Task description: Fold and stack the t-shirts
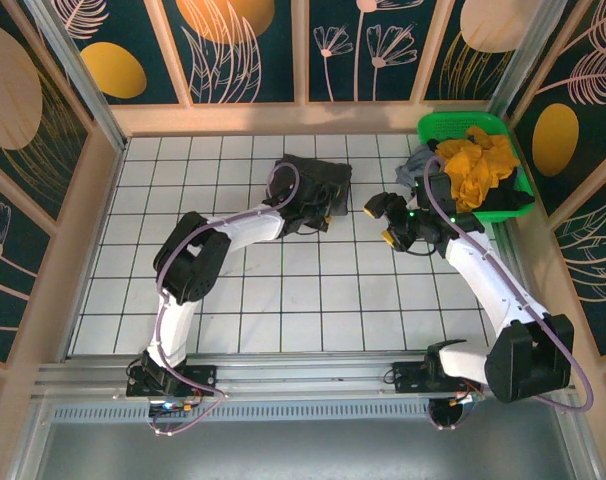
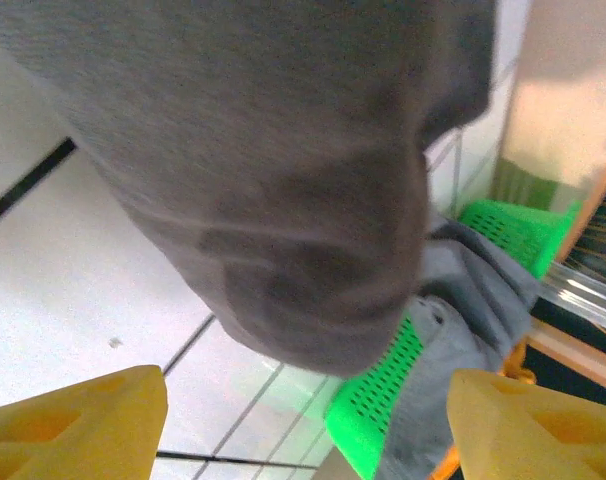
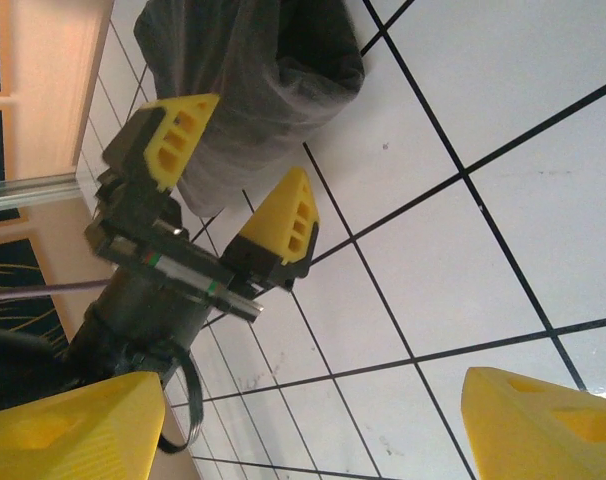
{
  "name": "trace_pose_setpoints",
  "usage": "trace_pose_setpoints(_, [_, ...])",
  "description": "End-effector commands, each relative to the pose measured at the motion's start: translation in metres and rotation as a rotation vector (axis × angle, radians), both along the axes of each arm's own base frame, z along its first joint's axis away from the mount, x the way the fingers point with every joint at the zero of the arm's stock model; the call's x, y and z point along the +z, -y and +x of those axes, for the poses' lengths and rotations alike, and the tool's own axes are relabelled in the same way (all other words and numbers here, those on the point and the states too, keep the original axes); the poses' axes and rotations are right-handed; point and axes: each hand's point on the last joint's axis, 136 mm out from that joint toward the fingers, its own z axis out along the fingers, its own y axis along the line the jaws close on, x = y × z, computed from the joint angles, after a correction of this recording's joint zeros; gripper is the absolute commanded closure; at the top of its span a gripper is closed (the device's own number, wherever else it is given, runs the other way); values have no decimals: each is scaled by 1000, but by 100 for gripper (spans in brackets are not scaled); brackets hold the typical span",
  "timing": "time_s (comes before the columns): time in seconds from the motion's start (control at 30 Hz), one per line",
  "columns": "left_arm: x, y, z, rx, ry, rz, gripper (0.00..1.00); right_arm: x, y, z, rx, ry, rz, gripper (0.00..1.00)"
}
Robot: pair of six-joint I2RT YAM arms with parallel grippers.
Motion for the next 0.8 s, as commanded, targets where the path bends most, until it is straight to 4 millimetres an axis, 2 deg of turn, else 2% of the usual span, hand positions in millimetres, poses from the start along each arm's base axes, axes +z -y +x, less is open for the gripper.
trace_pose_setpoints(0.0, [-27,8,5,0,-95,11,27,1,3,-4,11,-4,-11,22])
trace_pose_setpoints(0.2, [-55,12,26,32,-120,29,30,1,6,-8,0,-2,-7,22])
trace_pose_setpoints(0.27, [-63,12,32,28,-135,41,36,0,7,-9,-4,-1,-6,22])
trace_pose_setpoints(0.33, [-70,12,37,31,-139,45,46,-1,8,-11,-8,-4,-4,22])
trace_pose_setpoints(0.47, [-75,6,47,46,-130,32,85,-3,9,-12,-15,-7,-2,22])
trace_pose_setpoints(0.5, [-75,0,50,54,-126,33,95,-2,9,-13,-14,-6,0,22])
trace_pose_setpoints(0.53, [-74,-6,53,63,-124,37,100,-2,9,-12,-17,-5,0,22])
trace_pose_setpoints(0.67, [-61,-54,68,110,-77,61,100,-1,11,-12,-23,-2,0,23])
trace_pose_setpoints(0.77, [-57,-107,75,125,-50,105,100,0,10,-12,-21,0,5,23])
